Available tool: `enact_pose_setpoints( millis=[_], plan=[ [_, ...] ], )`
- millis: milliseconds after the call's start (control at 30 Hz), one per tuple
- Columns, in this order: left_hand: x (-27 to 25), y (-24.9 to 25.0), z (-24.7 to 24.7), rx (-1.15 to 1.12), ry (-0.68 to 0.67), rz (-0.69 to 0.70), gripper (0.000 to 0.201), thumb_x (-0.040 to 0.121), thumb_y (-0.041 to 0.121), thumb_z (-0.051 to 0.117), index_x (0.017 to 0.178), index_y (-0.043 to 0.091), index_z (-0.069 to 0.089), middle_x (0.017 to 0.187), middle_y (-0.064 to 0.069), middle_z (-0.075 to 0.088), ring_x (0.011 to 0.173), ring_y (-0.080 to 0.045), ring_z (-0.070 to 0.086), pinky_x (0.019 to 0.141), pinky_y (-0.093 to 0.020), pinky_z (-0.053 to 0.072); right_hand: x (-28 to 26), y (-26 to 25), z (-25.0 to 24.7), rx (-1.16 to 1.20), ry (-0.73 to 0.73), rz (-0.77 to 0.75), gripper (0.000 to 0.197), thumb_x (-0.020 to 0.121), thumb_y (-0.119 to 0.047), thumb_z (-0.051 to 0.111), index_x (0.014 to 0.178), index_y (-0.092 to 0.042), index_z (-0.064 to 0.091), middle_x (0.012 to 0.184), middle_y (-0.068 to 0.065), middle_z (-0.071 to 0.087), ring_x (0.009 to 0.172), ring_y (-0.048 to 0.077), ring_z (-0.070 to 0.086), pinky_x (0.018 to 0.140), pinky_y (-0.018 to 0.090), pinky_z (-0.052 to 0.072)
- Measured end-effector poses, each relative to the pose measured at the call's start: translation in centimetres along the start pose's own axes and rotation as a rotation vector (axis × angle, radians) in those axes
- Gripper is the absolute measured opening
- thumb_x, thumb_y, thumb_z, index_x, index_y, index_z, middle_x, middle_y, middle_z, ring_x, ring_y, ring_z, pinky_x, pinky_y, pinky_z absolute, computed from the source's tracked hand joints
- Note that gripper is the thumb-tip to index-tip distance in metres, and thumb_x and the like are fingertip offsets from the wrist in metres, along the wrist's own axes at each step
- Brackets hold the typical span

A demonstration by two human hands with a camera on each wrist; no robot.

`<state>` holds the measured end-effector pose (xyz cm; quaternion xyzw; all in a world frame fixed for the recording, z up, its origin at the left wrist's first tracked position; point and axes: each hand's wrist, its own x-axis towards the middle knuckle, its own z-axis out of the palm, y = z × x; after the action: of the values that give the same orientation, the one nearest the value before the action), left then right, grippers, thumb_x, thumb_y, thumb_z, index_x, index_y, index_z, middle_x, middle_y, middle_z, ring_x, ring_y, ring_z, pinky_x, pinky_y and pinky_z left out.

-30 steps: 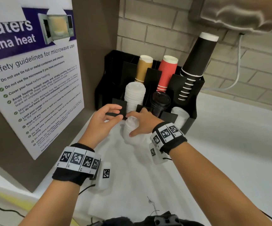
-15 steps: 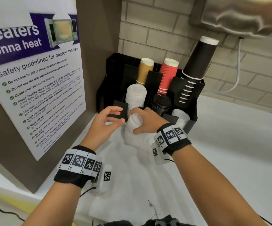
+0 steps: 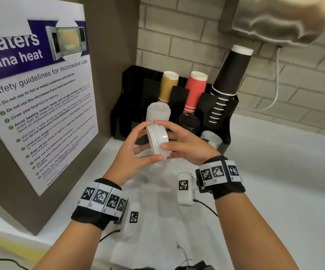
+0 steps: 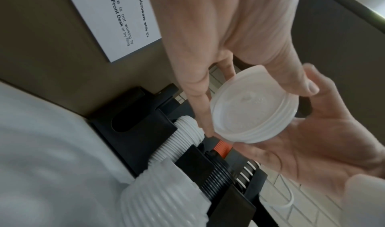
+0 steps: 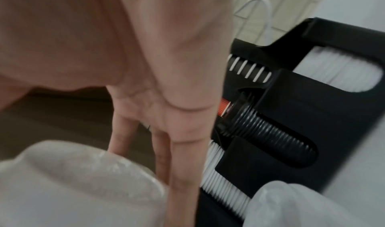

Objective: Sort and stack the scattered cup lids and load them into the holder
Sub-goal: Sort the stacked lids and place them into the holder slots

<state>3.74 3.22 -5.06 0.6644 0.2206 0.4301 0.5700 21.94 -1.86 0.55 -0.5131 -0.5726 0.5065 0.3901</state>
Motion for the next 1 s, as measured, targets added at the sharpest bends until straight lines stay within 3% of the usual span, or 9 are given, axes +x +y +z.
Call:
enact_pose_setpoints(
  millis=[133,233,400,500,733,800,900,1000],
  plan=[
    [0.0,0.3,0.2,0.001,-0.011,-0.004,0.083,0.057,0.042,0.087,0.126,0.058,0.045,0.128,0.021,0.054,0.118,-0.013,0.059,0.091,-0.025,0.053,-0.4,-0.1,0.0,0.015,0.023,-0.028,0.058,0.081,-0.019,0.070,0.133,-0.037,0.050,0.127,0.011,0.059,0.116,0.027,0.060,0.093,0.053,0.051],
    [-0.3,0.4,0.2,-0.011,-0.005,-0.012,0.084,0.057,0.040,0.087,0.128,0.057,0.045,0.130,0.017,0.053,0.115,-0.011,0.061,0.086,-0.025,0.054,-0.5,-0.1,0.2,0.021,0.030,-0.046,0.058,0.081,-0.018,0.070,0.132,-0.035,0.050,0.126,0.012,0.060,0.115,0.029,0.060,0.094,0.055,0.050],
    [-0.4,0.5,0.4,-0.017,0.006,-0.020,0.086,0.062,0.031,0.091,0.131,0.054,0.044,0.133,0.013,0.053,0.116,-0.011,0.060,0.088,-0.026,0.055,-0.7,-0.1,0.6,-0.006,0.066,-0.064,0.059,0.077,-0.019,0.074,0.127,-0.043,0.055,0.123,0.002,0.060,0.112,0.024,0.063,0.093,0.055,0.051],
    [-0.5,0.5,0.6,-0.020,0.020,-0.023,0.088,0.062,0.027,0.085,0.135,0.047,0.041,0.135,0.012,0.051,0.117,-0.009,0.059,0.089,-0.028,0.055,-0.7,-0.2,1.0,-0.091,0.112,-0.083,0.063,0.071,-0.024,0.079,0.126,-0.044,0.055,0.121,0.000,0.061,0.111,0.018,0.062,0.090,0.051,0.054],
    [-0.4,0.4,1.0,-0.029,0.030,-0.018,0.090,0.058,0.029,0.085,0.133,0.050,0.040,0.135,0.018,0.049,0.118,-0.003,0.056,0.088,-0.026,0.055,-0.5,-0.3,1.2,-0.194,0.189,-0.143,0.061,0.074,-0.016,0.081,0.126,-0.034,0.054,0.118,0.000,0.061,0.108,0.014,0.062,0.089,0.035,0.055],
    [-0.3,0.3,0.8,-0.025,0.018,-0.034,0.087,0.059,0.033,0.083,0.131,0.054,0.039,0.135,0.021,0.048,0.117,0.002,0.056,0.085,-0.020,0.054,-0.4,-0.4,0.7,-0.204,0.202,-0.151,0.060,0.075,-0.013,0.080,0.126,-0.031,0.054,0.116,0.000,0.061,0.104,0.012,0.063,0.084,0.031,0.056],
    [-0.4,0.4,-0.1,0.027,0.059,-0.077,0.067,0.066,0.042,0.076,0.124,0.054,0.045,0.128,0.018,0.053,0.107,0.002,0.062,0.085,-0.018,0.052,-0.4,-1.0,-1.7,-0.214,0.362,-0.197,0.062,0.074,-0.012,0.080,0.127,-0.027,0.053,0.119,0.001,0.059,0.106,0.017,0.062,0.081,0.032,0.057],
    [-0.5,0.0,-1.3,0.112,0.140,-0.126,0.038,0.079,0.036,0.071,0.115,0.043,0.058,0.116,0.010,0.063,0.095,-0.006,0.065,0.093,-0.038,0.051,-0.7,-1.2,-6.1,-0.310,0.640,-0.230,0.062,0.074,-0.019,0.081,0.128,-0.027,0.052,0.123,0.000,0.058,0.109,0.016,0.059,0.085,0.028,0.055]
  ],
)
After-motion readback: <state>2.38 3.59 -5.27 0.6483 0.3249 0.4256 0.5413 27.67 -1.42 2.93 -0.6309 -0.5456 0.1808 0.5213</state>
